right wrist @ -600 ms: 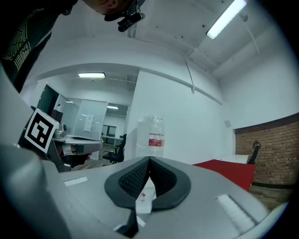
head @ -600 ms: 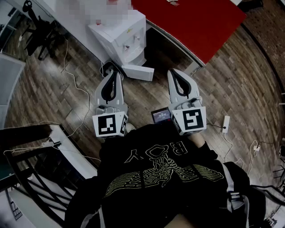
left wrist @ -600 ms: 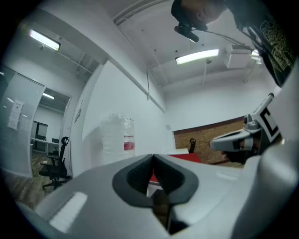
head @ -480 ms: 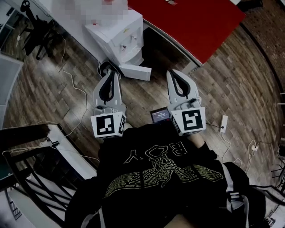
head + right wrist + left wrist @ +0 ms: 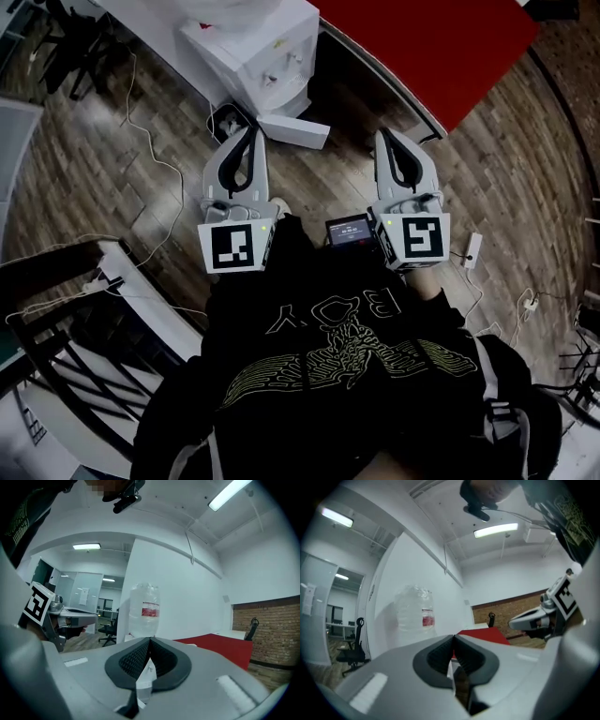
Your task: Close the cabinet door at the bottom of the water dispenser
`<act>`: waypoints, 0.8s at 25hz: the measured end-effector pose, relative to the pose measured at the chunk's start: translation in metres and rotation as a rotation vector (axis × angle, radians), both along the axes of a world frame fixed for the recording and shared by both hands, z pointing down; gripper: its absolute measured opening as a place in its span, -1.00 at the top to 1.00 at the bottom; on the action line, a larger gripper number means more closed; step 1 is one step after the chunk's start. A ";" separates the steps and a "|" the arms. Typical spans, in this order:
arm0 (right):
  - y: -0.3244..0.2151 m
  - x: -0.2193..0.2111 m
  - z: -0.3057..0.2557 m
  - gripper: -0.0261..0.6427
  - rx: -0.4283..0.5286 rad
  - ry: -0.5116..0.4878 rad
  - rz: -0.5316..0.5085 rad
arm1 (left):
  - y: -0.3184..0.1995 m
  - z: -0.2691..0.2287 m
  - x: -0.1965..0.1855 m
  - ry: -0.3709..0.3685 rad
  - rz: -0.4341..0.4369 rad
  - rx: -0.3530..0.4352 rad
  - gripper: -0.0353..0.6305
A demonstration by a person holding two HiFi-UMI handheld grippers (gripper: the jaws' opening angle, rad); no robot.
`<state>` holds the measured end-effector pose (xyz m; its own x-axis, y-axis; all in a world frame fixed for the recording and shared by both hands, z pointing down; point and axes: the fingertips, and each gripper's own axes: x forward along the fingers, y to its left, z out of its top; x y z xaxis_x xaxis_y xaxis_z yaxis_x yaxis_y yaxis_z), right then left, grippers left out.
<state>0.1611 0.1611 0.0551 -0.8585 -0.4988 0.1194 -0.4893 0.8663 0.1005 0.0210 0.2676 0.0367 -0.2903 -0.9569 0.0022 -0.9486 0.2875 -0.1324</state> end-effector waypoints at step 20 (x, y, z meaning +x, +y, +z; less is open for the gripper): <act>-0.074 -0.083 0.012 0.93 -0.136 -0.118 0.156 | -0.102 0.025 -0.091 -0.063 0.289 -0.038 0.87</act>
